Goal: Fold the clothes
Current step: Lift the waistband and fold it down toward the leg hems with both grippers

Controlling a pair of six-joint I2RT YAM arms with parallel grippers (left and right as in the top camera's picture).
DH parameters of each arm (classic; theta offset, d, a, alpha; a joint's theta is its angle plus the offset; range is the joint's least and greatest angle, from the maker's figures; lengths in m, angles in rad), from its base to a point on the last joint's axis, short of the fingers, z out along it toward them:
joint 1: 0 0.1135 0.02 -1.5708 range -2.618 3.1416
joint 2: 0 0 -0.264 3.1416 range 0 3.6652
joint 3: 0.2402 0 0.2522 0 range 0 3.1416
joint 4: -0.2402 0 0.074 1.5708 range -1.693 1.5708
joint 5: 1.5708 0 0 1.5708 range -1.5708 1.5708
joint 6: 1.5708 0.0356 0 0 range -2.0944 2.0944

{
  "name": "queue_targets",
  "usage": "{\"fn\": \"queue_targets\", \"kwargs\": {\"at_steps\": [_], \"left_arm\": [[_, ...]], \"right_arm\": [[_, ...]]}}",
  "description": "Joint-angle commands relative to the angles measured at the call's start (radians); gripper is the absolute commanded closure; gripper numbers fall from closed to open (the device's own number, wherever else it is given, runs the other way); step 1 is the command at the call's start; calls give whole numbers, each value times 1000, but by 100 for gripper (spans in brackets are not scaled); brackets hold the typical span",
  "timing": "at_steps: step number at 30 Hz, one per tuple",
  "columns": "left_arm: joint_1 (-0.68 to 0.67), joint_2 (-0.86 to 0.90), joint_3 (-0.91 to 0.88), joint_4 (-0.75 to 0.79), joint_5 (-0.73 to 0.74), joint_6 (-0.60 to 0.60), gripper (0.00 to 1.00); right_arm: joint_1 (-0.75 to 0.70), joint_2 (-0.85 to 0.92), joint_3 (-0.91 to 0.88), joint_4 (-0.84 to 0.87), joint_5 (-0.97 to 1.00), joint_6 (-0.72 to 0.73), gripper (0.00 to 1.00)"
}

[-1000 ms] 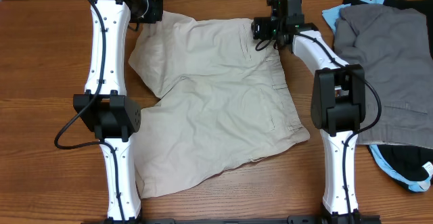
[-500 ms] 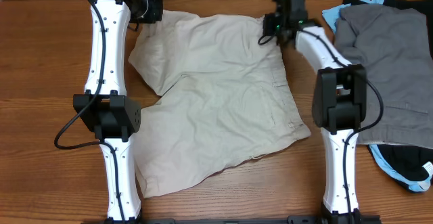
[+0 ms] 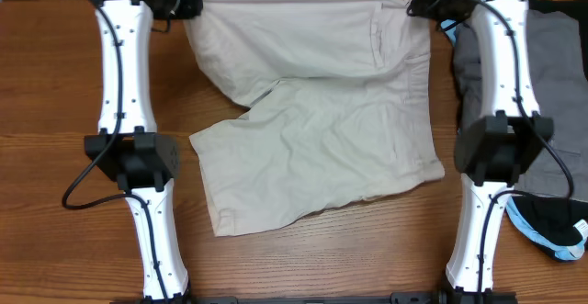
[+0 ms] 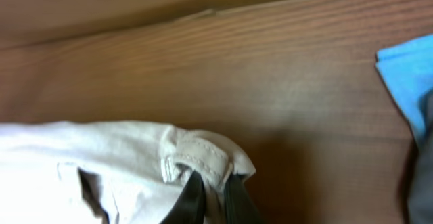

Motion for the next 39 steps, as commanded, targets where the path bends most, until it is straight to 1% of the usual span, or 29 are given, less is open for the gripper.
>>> {"fn": "queue_targets", "kwargs": {"at_steps": [1,7,9,12,13,16,18,23,26,28,30,35,39], "left_arm": [[81,-40,91,-24,67,-16,96],[48,-40,152,-181,180,-12,96],[19,-40,153,-246,183,-12,96],[-34,-40,153,-357,172,52,96],[-53,-40,151,-380,148,55,96],[-101,-42,144,-380,125,54,96],[-139,-42,143,-380,64,21,96],[-167,-53,143,-380,-25,-24,96],[-167,-80,143,-380,-86,-62,96],[-167,-105,143,-380,-156,-84,96],[-170,-132,143,-380,-232,-104,96],[-186,-136,109,-380,-243,-104,96],[-186,-145,24,-380,-249,-109,96]], "right_arm": [[-66,-70,104,-100,27,-41,96],[-81,-89,163,-291,27,-40,96],[-86,-89,163,-340,27,-40,96],[-98,-89,163,-394,27,-40,96],[-102,-89,163,-405,27,-40,96],[-120,-89,160,-406,10,-32,96],[-129,-89,158,-406,-14,-25,96],[-129,-91,156,-406,-15,-25,96],[-129,-103,156,-406,82,30,96],[-127,-114,156,-405,178,64,96],[-125,-132,156,-406,216,68,96],[-121,-167,146,-406,175,70,96],[-121,-209,79,-406,176,69,96]]}}
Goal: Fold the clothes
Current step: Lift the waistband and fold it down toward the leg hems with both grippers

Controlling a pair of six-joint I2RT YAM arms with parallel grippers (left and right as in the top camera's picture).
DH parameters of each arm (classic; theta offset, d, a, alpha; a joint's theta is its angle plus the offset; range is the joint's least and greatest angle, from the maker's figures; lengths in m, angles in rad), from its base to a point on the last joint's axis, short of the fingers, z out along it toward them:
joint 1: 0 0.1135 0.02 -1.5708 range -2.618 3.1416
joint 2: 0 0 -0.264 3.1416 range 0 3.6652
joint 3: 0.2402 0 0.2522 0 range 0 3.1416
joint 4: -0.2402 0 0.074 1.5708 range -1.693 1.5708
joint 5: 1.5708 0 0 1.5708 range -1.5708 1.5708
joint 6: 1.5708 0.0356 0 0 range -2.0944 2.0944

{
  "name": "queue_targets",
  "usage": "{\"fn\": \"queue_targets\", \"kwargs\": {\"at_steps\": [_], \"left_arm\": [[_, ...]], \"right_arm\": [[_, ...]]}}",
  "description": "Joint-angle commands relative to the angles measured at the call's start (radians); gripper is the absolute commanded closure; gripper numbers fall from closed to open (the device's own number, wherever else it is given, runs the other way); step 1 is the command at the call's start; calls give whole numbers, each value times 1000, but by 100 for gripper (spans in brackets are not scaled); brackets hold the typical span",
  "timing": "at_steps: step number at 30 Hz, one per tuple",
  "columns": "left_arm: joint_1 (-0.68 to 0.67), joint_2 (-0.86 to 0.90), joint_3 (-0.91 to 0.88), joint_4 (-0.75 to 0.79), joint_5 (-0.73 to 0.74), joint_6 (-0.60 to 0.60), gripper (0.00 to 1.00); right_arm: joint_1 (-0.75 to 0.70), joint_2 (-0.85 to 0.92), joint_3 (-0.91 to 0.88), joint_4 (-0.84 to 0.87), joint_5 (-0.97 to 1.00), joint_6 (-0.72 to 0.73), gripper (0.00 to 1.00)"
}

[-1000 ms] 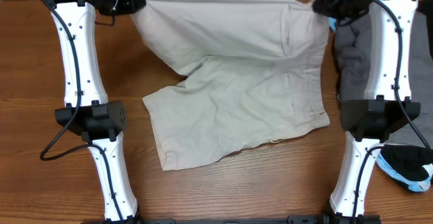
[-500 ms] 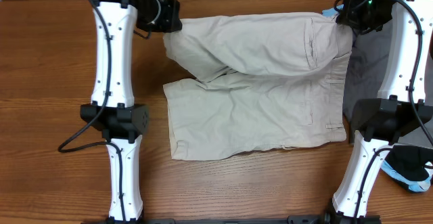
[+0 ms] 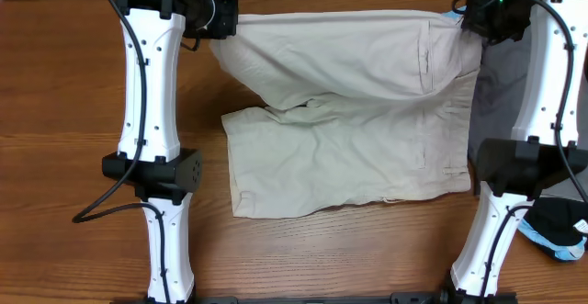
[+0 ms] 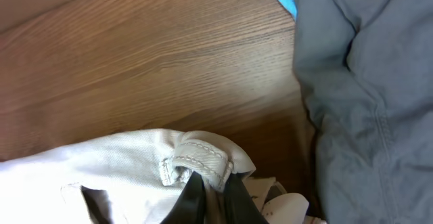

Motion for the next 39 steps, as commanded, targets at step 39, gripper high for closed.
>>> {"fn": "queue_targets", "kwargs": {"at_steps": [39], "left_arm": [[-197,-247,-1113,241,-118,-62,96]], "right_arm": [[-79,-518,-1345,354,123,11,96]]}}
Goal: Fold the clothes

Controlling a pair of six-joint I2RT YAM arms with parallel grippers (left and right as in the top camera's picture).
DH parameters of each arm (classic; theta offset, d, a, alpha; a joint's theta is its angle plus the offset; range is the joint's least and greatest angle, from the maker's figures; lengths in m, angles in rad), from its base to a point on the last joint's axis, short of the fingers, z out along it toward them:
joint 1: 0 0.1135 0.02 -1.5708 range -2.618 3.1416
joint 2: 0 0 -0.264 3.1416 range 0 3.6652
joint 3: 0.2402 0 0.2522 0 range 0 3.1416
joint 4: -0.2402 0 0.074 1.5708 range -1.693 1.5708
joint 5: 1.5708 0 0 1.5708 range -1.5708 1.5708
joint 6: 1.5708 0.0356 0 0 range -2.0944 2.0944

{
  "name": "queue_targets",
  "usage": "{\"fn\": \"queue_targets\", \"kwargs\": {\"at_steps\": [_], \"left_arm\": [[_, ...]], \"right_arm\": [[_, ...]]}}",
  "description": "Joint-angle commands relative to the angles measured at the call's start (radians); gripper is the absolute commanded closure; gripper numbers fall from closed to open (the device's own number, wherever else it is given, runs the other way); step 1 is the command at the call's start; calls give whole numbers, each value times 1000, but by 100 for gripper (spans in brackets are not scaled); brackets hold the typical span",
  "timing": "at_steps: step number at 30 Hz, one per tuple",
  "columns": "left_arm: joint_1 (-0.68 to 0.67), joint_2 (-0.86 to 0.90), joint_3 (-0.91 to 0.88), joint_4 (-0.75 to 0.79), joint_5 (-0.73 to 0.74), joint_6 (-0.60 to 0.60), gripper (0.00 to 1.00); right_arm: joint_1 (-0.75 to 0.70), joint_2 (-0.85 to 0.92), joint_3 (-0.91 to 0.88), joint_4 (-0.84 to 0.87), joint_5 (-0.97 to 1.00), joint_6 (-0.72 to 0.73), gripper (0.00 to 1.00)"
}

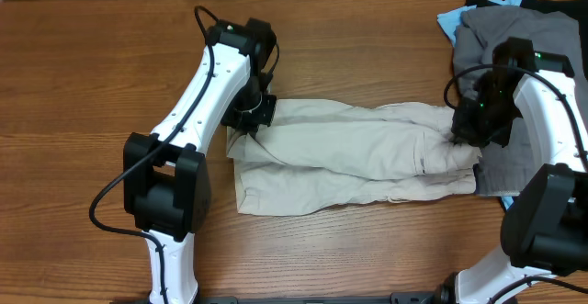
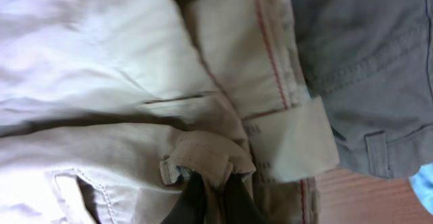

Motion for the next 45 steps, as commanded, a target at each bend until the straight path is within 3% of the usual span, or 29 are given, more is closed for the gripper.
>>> {"fn": "queue_targets", "kwargs": {"at_steps": [1,14,15,17,18,19,20,22,24,34,41,45], "left_arm": [[-1,-1,-73,41,15,-5,96],[-1,-1,-323,228,101,-6,96],[-1,-1,-330,230,102,-6,96],[-1,-1,-342,243,102,-5,96],[-1,-1,-342,246,102,-4,91],[-1,-1,-342,251,101,0,74],[-1,-1,-342,256,102,4,64],[-1,-1,-341,261,107,20,50],[0,-1,-330,265,122,41,45],[-3,-2,11,80,156,231,38],[-4,0,1,82,183,292,38],[-13,0,-73,132,204,309,45]], "right_arm": [[-21,-29,-55,14,18,3,96],[-26,-29,-273,171,-12,76,93],[-26,-29,-275,172,-12,79,85],[-26,-29,-275,172,-12,80,53],[-26,-29,-275,175,-12,83,40],[-27,-29,-274,179,-13,83,35],[-28,-29,-273,182,-17,83,32],[-29,-29,-264,186,-36,82,29],[-31,-30,-235,185,-65,78,28],[-25,-108,-48,149,-151,-18,23],[-31,-107,-57,135,-114,-23,22],[-29,-106,-66,134,-113,-24,23]]}}
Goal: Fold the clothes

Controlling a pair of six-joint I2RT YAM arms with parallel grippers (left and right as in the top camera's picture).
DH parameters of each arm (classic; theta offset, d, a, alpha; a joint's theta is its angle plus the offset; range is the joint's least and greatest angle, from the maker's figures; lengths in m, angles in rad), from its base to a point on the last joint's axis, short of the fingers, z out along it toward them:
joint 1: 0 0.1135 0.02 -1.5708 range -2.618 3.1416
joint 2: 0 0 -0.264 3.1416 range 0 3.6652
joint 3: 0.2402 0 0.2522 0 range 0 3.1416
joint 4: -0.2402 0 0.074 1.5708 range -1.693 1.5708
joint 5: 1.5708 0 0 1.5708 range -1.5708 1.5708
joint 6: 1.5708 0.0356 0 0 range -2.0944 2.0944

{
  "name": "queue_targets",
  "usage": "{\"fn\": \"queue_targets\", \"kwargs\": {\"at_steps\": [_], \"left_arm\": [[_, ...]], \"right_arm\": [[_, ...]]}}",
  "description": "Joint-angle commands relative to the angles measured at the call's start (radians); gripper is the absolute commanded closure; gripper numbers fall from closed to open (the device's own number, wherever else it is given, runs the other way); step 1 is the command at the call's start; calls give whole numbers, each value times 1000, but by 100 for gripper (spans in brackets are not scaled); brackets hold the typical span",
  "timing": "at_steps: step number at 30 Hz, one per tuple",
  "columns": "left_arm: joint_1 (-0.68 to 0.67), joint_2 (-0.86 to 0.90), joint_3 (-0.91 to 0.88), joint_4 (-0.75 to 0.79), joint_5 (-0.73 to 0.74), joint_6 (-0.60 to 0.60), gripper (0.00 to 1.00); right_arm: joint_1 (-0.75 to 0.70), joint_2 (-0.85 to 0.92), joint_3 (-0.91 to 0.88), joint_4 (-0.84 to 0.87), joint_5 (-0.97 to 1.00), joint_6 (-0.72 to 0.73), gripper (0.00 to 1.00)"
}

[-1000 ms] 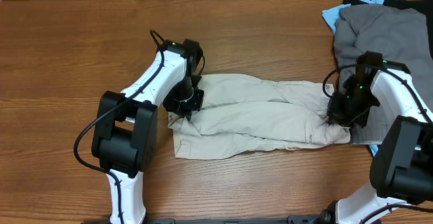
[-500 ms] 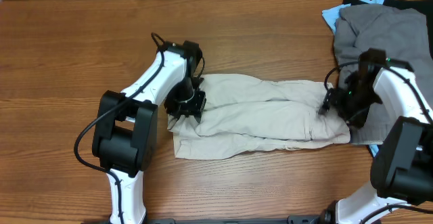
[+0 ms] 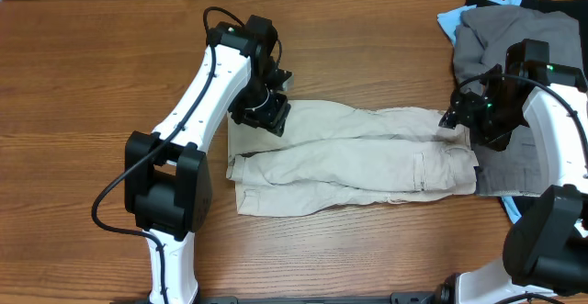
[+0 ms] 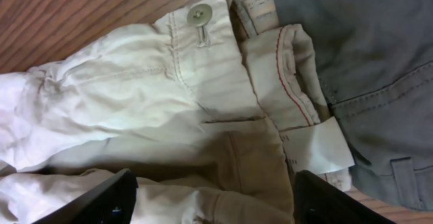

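The beige shorts (image 3: 354, 157) lie folded lengthwise in a long band across the middle of the table. Their waistband button (image 4: 199, 13) and white label (image 4: 318, 146) show in the right wrist view. My right gripper (image 3: 457, 118) hovers over the waistband end. It (image 4: 216, 207) is open, fingers (image 4: 101, 197) wide apart, with loose cloth below and nothing gripped. My left gripper (image 3: 268, 113) sits over the leg-hem end and looks open, just above the cloth.
A grey garment (image 3: 551, 51) lies at the right, its edge under the shorts' waistband end (image 4: 365, 61). A blue cloth (image 3: 450, 17) and dark clothes sit at the back right corner. Bare wooden table (image 3: 92, 111) surrounds the shorts.
My right gripper was shut on the waistband and is now open and slightly raised above it. The left gripper has shifted a little right over the hem end. The shorts stay folded.
Both grippers held the shorts' far edge at the back of the table, the near half spread flat. Then the shorts sat further right, still held. Then the held edge lay over the near half, folding them. Now the right gripper has let go.
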Motion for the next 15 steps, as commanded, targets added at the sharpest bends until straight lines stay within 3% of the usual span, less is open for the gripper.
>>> {"fn": "queue_targets", "kwargs": {"at_steps": [1,7,9,11,15], "left_arm": [[-14,-6,-89,47,37,44,46],[-30,-6,-262,129,111,43,69],[-35,-6,-309,146,112,43,77],[-37,-6,-338,154,112,43,82],[-40,-6,-349,158,111,43,82]], "right_arm": [[-3,-8,-10,2,7,-16,23],[-1,-8,-116,5,12,-3,26],[-3,-8,-167,17,55,59,27],[-8,-8,-219,47,90,103,27],[-16,-8,-266,97,82,106,27]]}}
